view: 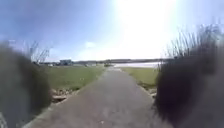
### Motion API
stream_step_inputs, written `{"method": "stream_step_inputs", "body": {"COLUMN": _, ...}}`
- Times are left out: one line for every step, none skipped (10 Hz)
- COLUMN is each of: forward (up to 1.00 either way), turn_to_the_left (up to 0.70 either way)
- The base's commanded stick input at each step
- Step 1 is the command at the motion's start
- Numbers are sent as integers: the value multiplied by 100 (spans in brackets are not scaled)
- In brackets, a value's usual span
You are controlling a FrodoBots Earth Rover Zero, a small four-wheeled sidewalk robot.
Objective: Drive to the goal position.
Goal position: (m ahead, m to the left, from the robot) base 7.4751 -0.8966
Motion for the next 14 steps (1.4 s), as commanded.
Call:
{"method": "stream_step_inputs", "body": {"forward": 85, "turn_to_the_left": 0}}
{"method": "stream_step_inputs", "body": {"forward": 85, "turn_to_the_left": 0}}
{"method": "stream_step_inputs", "body": {"forward": 85, "turn_to_the_left": 0}}
{"method": "stream_step_inputs", "body": {"forward": 85, "turn_to_the_left": 0}}
{"method": "stream_step_inputs", "body": {"forward": 85, "turn_to_the_left": 0}}
{"method": "stream_step_inputs", "body": {"forward": 85, "turn_to_the_left": 0}}
{"method": "stream_step_inputs", "body": {"forward": 85, "turn_to_the_left": 0}}
{"method": "stream_step_inputs", "body": {"forward": 85, "turn_to_the_left": 0}}
{"method": "stream_step_inputs", "body": {"forward": 85, "turn_to_the_left": 0}}
{"method": "stream_step_inputs", "body": {"forward": 85, "turn_to_the_left": 0}}
{"method": "stream_step_inputs", "body": {"forward": 85, "turn_to_the_left": 0}}
{"method": "stream_step_inputs", "body": {"forward": 85, "turn_to_the_left": -10}}
{"method": "stream_step_inputs", "body": {"forward": 85, "turn_to_the_left": -26}}
{"method": "stream_step_inputs", "body": {"forward": 85, "turn_to_the_left": -13}}
